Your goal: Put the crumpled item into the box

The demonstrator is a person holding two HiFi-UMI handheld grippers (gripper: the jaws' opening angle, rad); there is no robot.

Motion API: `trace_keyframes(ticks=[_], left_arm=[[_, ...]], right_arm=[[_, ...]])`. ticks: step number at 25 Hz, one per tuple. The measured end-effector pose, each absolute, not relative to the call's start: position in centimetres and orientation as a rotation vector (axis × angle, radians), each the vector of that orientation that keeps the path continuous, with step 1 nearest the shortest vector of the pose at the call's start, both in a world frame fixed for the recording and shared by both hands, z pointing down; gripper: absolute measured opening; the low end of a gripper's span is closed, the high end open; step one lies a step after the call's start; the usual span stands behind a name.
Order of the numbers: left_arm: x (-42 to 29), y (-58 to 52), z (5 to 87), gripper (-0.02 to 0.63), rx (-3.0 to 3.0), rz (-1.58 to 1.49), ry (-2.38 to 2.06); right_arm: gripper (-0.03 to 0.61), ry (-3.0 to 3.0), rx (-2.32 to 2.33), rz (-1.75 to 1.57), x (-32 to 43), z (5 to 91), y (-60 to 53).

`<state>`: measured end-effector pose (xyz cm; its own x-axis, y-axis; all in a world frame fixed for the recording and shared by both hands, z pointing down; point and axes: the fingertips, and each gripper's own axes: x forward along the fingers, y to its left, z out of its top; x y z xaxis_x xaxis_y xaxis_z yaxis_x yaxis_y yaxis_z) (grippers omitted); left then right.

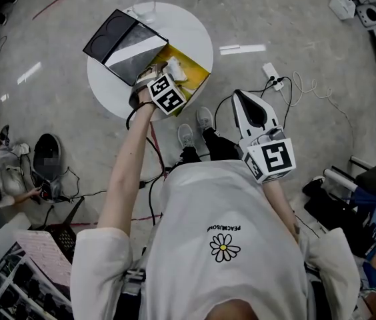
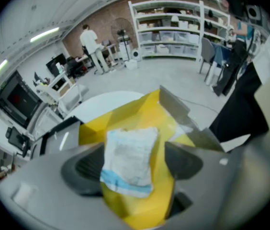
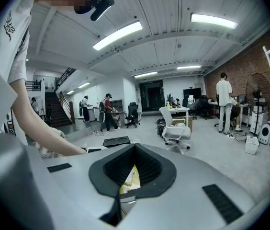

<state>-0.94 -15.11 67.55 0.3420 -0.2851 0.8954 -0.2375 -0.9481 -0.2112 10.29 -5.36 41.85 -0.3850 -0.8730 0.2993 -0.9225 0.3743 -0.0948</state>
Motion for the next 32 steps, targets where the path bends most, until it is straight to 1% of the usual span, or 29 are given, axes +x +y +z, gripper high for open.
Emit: trace_keyframes(ticks=[4,9,15,20,21,26,28,29,32], left_arm=[[-0.7,-17.0,65.0,0.373,-2.547,-1.632,0.587],[0.9,-21.6,57.9,0.368,-2.559,-1.392,0.789],[2.7,-25.4,46.7,0.279,-2.389,-1.103,0.915],[2.8,-25.9,37.1,0.148,-2.287,-0.812,1.059],[2.7,-25.7,35.5,0.130,-2.270,-0.761,1.085],[1.2,-24.3,29.4,0.079,-2.246,-0.546,1.241],[-0.1,-23.3,27.3,0.019,-2.238,-0.451,1.336],[-0.9,-22.8,26.4,0.007,-2.232,-0.401,1.380],[-2.6,-20.9,23.9,0.003,-2.191,-0.268,1.448]], right_arm=[[0.000,-2.448,1.610,0.345,9.8,41.5,-5.7],[0.000,-2.481,1.597,0.293,9.3,40.8,-6.6],[0.000,-2.528,1.573,0.198,8.8,39.3,-7.9],[0.000,-2.577,1.562,0.122,8.0,37.9,-9.3],[0.000,-2.588,1.557,0.110,7.9,37.6,-9.5],[0.000,-2.639,1.514,0.039,6.9,36.4,-10.8],[0.000,-2.662,1.511,0.022,6.5,35.9,-11.1],[0.000,-2.674,1.514,0.016,6.3,35.6,-11.3],[0.000,-2.701,1.523,-0.001,5.9,34.7,-11.9]])
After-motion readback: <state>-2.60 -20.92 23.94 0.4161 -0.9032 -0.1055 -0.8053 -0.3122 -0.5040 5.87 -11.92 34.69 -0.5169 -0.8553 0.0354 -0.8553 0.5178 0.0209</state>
